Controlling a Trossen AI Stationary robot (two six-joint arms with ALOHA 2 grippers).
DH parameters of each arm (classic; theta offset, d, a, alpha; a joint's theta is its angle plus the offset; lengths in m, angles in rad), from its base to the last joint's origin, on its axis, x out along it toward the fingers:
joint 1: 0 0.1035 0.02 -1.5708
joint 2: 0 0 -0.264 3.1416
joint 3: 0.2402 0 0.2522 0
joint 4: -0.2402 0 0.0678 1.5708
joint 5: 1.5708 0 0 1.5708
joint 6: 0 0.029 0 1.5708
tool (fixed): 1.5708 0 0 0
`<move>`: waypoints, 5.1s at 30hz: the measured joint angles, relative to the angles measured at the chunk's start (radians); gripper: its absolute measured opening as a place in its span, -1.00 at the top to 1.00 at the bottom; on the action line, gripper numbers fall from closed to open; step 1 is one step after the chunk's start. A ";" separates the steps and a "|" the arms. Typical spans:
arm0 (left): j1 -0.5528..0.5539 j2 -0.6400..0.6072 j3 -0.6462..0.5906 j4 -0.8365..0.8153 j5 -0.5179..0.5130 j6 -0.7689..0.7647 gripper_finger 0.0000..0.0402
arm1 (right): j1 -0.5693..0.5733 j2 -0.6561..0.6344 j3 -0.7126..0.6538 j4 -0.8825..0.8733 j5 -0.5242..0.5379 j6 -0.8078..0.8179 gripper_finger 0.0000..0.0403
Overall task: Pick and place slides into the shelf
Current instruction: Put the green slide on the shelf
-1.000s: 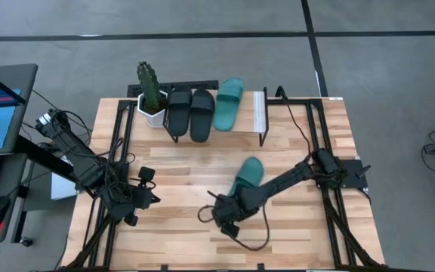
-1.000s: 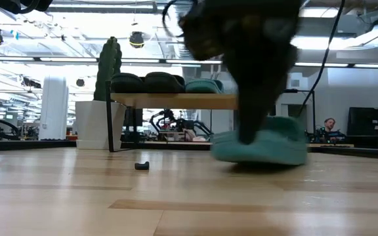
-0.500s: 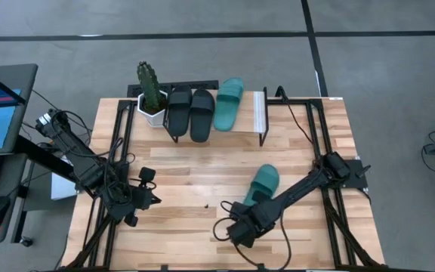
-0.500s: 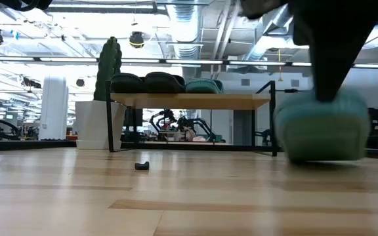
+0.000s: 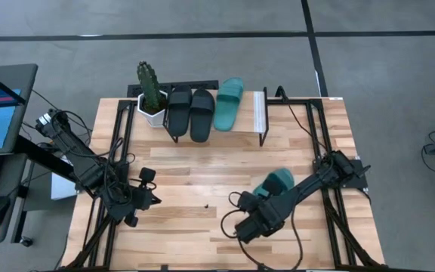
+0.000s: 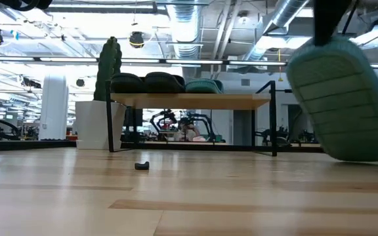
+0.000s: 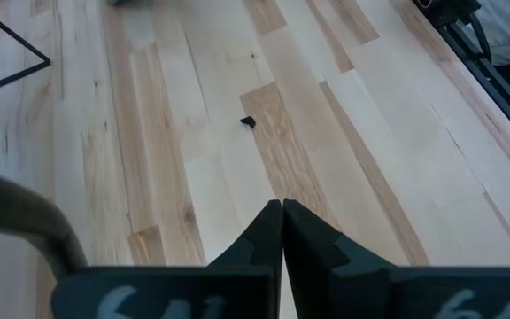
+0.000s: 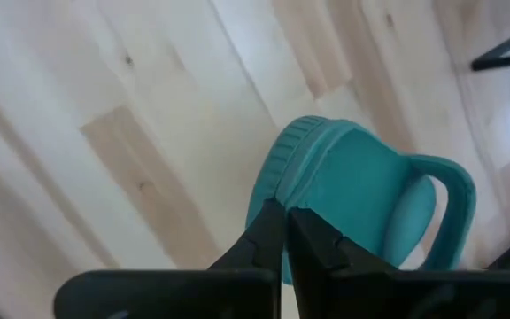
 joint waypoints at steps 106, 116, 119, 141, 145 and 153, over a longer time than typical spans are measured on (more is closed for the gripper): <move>0.031 0.103 0.000 0.190 -0.057 -0.094 0.99 | -0.413 -0.332 0.231 0.000 0.610 -1.213 1.00; 0.031 0.103 0.000 0.187 -0.036 -0.094 0.99 | -0.265 -0.332 0.046 0.000 0.246 -0.988 1.00; 0.031 0.103 0.000 0.187 -0.036 -0.076 0.99 | -0.217 -0.332 -0.032 0.000 0.179 -0.869 1.00; 0.031 0.104 0.000 0.195 -0.258 0.337 0.99 | 0.053 -0.332 -0.485 0.000 0.149 0.174 1.00; 0.031 0.104 0.000 0.195 -0.293 0.392 0.99 | 0.011 -0.332 -0.475 0.000 -0.076 0.224 1.00; 0.031 0.103 0.000 0.251 -0.419 0.526 0.99 | 0.053 -0.332 -0.475 0.023 -0.372 0.449 0.91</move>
